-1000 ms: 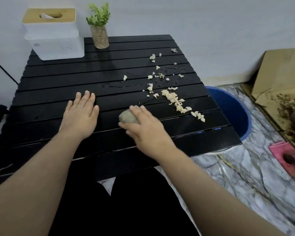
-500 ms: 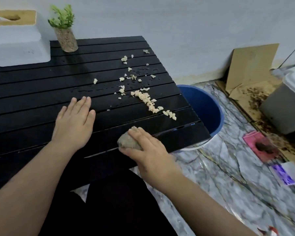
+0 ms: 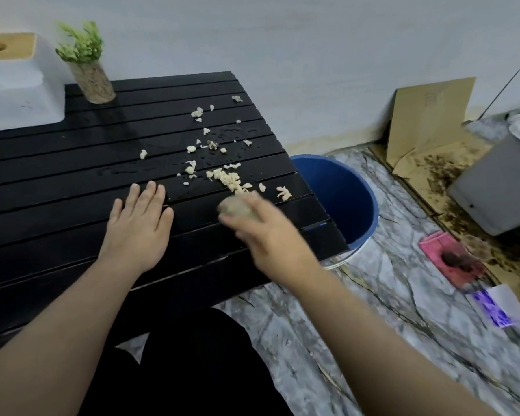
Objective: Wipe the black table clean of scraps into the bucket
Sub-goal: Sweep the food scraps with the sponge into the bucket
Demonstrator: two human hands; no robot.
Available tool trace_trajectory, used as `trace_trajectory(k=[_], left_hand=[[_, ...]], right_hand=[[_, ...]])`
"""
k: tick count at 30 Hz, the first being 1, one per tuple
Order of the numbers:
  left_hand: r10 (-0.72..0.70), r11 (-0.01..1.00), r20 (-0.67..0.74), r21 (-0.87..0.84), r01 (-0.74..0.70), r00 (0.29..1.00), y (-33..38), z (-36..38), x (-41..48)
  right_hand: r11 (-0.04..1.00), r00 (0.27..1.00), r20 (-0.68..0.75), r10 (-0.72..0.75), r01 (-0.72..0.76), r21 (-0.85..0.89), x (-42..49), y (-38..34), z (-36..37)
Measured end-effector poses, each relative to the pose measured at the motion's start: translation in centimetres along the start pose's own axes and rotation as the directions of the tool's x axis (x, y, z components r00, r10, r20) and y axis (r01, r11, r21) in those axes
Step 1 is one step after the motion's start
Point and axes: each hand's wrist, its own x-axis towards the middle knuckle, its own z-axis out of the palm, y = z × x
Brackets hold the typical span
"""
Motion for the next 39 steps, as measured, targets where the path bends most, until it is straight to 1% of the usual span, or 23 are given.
trace_trajectory(k=[2,3,6,9,11,13,14,15,16,18,19,21,23,25,27,29,30,33,35,37,39], left_hand=[[-0.004,1.000,0.003,-0.010,0.004,1.000,0.1,0.0,0.0],[-0.007,1.000,0.006,-0.015,0.008,1.000,0.1,-0.1,0.0],[-0.014,0.998,0.023,-0.061,0.015,1.000,0.0,-0.4,0.1],[-0.027,0.978,0.023,-0.206,0.031,0.999,-0.1,-1.1,0.3],[-0.059,0.963,-0.038,-0.264,0.047,0.998,-1.0,-1.9,0.8],[-0.096,0.968,-0.088,-0.242,0.072,0.992,-2.8,-3.0,2.0],[-0.108,0.973,-0.092,-0.215,0.086,0.990,-3.8,-3.4,2.8],[-0.119,0.978,-0.085,-0.184,0.102,0.989,-4.8,-3.7,3.7],[-0.129,0.981,-0.076,-0.154,0.117,0.989,-5.8,-3.9,4.5],[-0.134,0.986,-0.070,-0.105,0.126,0.989,-7.2,-4.0,6.3],[-0.128,0.989,-0.069,-0.084,0.122,0.989,-7.6,-3.9,7.1],[-0.114,0.993,-0.055,-0.035,0.112,0.992,-8.3,-3.7,8.3],[-0.101,0.995,-0.020,0.015,0.101,0.995,-8.8,-3.1,8.6],[-0.092,0.996,-0.013,0.020,0.092,0.996,-9.1,-2.5,8.6],[-0.085,0.995,-0.060,-0.051,0.082,0.995,-9.3,-2.7,8.7],[-0.095,0.987,-0.130,-0.140,0.076,0.987,-9.7,-3.4,9.3],[-0.100,0.987,-0.141,-0.141,0.080,0.985,-10.0,-3.6,9.5],[-0.111,0.993,-0.073,-0.036,0.108,0.991,-11.0,-3.6,10.0],[-0.118,0.993,-0.042,-0.002,0.118,0.992,-11.5,-3.2,10.1],[-0.113,0.993,-0.040,0.016,0.113,0.993,-11.6,-2.9,10.2],[-0.115,0.993,-0.044,0.020,0.116,0.992,-11.7,-2.7,10.3]], right_hand=[[0.990,0.986,0.098,-0.133,0.136,-0.024,-1.2,-1.9,2.2],[0.986,0.981,0.128,-0.149,0.157,-0.060,-1.6,-2.3,2.8],[0.986,0.983,0.166,-0.081,0.103,-0.128,-0.1,-0.4,2.3],[0.984,0.982,0.188,0.016,0.018,-0.179,2.9,1.9,1.0],[0.985,0.986,0.151,0.072,-0.046,-0.169,4.4,2.1,0.6],[0.996,0.997,0.011,0.077,-0.076,-0.053,5.1,1.3,0.6],[0.998,0.998,-0.044,0.055,-0.055,0.009,5.3,0.4,0.9],[0.999,0.998,-0.067,0.011,-0.008,0.049,5.3,-0.8,1.6],[0.997,0.997,-0.046,-0.058,0.060,0.055,5.3,-2.2,2.7],[0.984,0.980,0.090,-0.179,0.179,0.009,5.1,-4.5,5.3],[0.980,0.969,0.156,-0.193,0.198,-0.017,5.1,-5.0,6.2],[0.987,0.968,0.208,-0.142,0.156,-0.051,6.3,-4.2,6.5],[0.995,0.981,0.190,-0.047,0.063,-0.079,7.8,-2.3,5.9],[0.996,0.993,0.105,0.059,-0.052,-0.075,8.9,-1.5,5.5],[0.994,0.993,-0.029,0.112,-0.113,-0.007,9.9,-2.5,5.8],[0.999,0.995,-0.083,0.049,-0.047,0.018,11.0,-4.4,7.3],[1.000,0.997,-0.075,0.004,-0.003,0.015,11.7,-5.5,8.3],[0.997,0.995,0.078,-0.067,0.070,-0.042,13.1,-7.8,11.1],[0.992,0.994,0.101,-0.050,0.061,-0.107,13.4,-7.1,11.7],[0.990,0.997,0.041,0.060,-0.054,-0.133,13.5,-5.1,10.8],[0.971,0.980,-0.040,0.193,-0.196,-0.138,13.9,-3.6,9.6]])
